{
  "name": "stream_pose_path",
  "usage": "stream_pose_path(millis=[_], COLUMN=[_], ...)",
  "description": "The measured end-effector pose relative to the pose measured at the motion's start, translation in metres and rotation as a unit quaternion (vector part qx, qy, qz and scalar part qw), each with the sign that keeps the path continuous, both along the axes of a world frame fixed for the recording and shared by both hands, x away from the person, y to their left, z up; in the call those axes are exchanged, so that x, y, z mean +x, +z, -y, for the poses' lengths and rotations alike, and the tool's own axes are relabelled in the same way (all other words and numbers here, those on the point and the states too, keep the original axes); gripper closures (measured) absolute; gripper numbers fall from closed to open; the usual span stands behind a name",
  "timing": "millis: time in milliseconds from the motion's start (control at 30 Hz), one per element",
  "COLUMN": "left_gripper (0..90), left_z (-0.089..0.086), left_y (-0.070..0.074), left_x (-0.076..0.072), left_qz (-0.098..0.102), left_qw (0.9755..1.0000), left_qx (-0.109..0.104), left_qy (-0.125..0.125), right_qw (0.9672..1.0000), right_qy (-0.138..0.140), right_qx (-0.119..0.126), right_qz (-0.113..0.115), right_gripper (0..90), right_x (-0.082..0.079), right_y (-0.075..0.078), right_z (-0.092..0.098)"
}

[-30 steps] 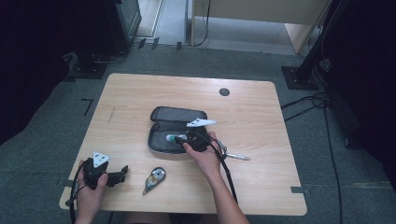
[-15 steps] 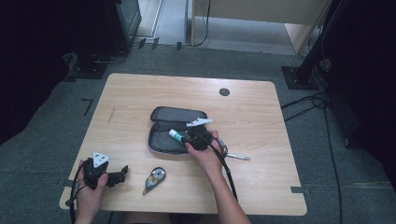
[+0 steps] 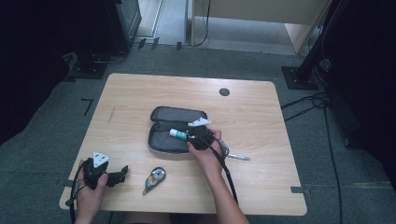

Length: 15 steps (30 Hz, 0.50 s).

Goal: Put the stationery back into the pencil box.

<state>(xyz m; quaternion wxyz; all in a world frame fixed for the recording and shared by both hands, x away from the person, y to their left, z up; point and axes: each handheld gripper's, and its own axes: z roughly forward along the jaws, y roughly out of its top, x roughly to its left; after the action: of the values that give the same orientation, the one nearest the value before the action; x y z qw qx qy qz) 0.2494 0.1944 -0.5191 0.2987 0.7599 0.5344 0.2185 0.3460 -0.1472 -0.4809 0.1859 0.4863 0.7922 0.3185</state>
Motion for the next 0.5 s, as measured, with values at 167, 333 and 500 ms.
stream_pose_path(millis=[167, 333, 500], left_gripper=[2.1, 2.1, 2.1], left_z=[0.0, 0.0, 0.0], left_y=[0.0, 0.0, 0.0], left_x=[0.0, 0.0, 0.0], left_qz=[0.0, 0.0, 0.0], left_qw=[1.0, 1.0, 1.0], left_qx=[0.0, 0.0, 0.0], left_qy=[0.0, 0.0, 0.0], right_qw=[0.9997, 0.9993, 0.9995], right_qy=[0.005, -0.013, -0.019], right_qx=[-0.022, -0.034, -0.017], right_qz=[-0.004, 0.001, 0.017], right_gripper=[53.6, 53.9, 52.6], right_x=[0.0016, 0.0068, 0.006], right_y=[-0.0042, -0.0086, -0.0016], right_z=[-0.0043, -0.002, 0.0015])
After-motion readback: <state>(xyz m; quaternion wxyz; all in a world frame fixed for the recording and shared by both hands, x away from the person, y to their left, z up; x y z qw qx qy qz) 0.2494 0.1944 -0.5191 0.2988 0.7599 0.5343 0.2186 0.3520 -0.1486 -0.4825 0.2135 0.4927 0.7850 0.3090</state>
